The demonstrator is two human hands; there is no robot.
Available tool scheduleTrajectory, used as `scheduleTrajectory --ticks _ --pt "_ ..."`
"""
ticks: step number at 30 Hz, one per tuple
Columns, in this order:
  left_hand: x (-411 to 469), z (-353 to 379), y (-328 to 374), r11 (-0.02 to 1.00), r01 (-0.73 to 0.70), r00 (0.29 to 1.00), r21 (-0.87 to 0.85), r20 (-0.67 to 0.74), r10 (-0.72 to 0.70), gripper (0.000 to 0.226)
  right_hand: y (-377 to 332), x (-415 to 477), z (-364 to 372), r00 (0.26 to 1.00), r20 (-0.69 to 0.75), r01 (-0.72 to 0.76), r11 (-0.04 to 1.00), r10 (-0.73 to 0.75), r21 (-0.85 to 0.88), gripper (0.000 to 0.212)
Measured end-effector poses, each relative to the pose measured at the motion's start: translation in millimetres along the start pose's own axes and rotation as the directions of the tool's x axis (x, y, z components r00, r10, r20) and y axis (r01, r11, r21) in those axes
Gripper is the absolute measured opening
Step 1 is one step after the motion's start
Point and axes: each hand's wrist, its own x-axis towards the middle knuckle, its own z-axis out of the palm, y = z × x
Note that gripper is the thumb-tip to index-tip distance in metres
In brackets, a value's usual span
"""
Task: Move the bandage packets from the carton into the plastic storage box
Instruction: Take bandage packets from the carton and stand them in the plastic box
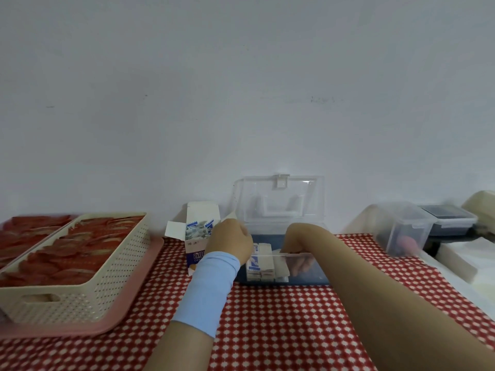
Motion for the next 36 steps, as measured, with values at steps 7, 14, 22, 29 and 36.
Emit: scheduleTrajectory --ticks 7,14,22,29,36 --pt "-1 -7 0 1.000 -0.020 0.999 -0.020 0.038 0.021 0.025 2 -13 -2 0.997 -0.029 0.065 0.998 -0.065 -0.019 0.030" --pt "3 -43 -11 0.980 -0.049 0.998 -0.195 -0.038 0.042 0.024 -1 -42 -23 0.927 -0.340 0.200 0.976 -0.160 0.084 0.022" --pt "21 -69 -71 0.998 -0.055 0.974 -0.017 -0.221 0.050 0.021 -69 -72 -12 0.471 -0.637 0.704 0.695 -0.610 -0.145 0.016" --pt "33 -70 -96 0.999 -0.049 0.991 0.005 -0.125 0.049 0.025 -117 -42 18 0.458 -0.486 0.569 0.665 -0.745 -0.483 0.030" --pt "37 -68 -103 0.991 -0.081 0.991 -0.108 -0.113 0.069 0.021 -127 -21 22 0.455 -0.558 0.502 0.717 -0.694 -0.483 0.014"
